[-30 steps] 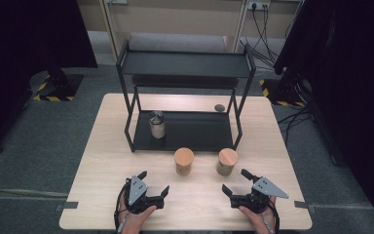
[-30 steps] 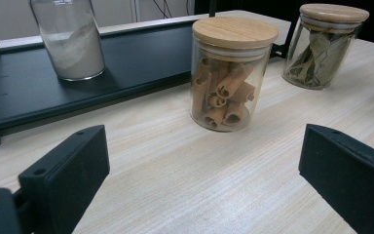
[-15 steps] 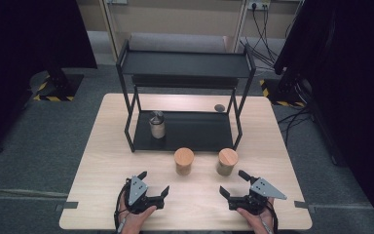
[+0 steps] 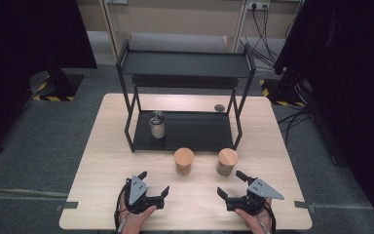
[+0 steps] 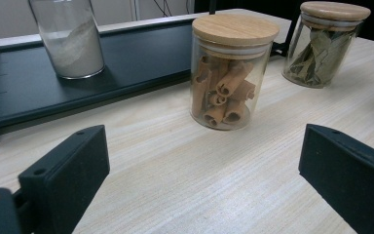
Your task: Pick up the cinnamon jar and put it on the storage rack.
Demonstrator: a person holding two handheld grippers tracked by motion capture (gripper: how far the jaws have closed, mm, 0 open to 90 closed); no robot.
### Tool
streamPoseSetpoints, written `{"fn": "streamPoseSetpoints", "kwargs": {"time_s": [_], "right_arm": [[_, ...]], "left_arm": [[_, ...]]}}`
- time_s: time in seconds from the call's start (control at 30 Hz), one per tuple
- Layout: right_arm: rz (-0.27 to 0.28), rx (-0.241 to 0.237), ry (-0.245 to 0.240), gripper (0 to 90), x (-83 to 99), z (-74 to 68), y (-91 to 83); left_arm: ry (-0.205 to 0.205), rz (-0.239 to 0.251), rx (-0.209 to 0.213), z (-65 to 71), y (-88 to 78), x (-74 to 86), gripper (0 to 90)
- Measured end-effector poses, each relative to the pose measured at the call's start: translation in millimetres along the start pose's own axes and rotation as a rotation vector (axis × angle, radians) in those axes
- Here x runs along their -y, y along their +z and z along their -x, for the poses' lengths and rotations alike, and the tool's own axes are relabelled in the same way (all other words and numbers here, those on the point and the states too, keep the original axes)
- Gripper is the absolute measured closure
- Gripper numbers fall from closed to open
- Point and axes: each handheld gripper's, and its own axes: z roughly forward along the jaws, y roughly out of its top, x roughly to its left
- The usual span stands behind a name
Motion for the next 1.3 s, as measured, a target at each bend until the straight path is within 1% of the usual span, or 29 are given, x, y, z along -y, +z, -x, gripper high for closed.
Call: {"fn": "streamPoseSetpoints", "kwargs": {"time_s": [0.73, 1.3], "right_arm": [[-0.007, -0.039, -0.004, 1.1, -2.5, -6.3, 12.1], [-0.017, -0.067, -0.020, 1.2, -5.2, -10.4, 23.2]], "left_arm": [[-0.001, -0.002, 0.001, -1.0, 0.8, 0.0, 4.0], [-0.003, -0.003, 0.001, -2.1, 1.5, 0.3, 3.9]]}}
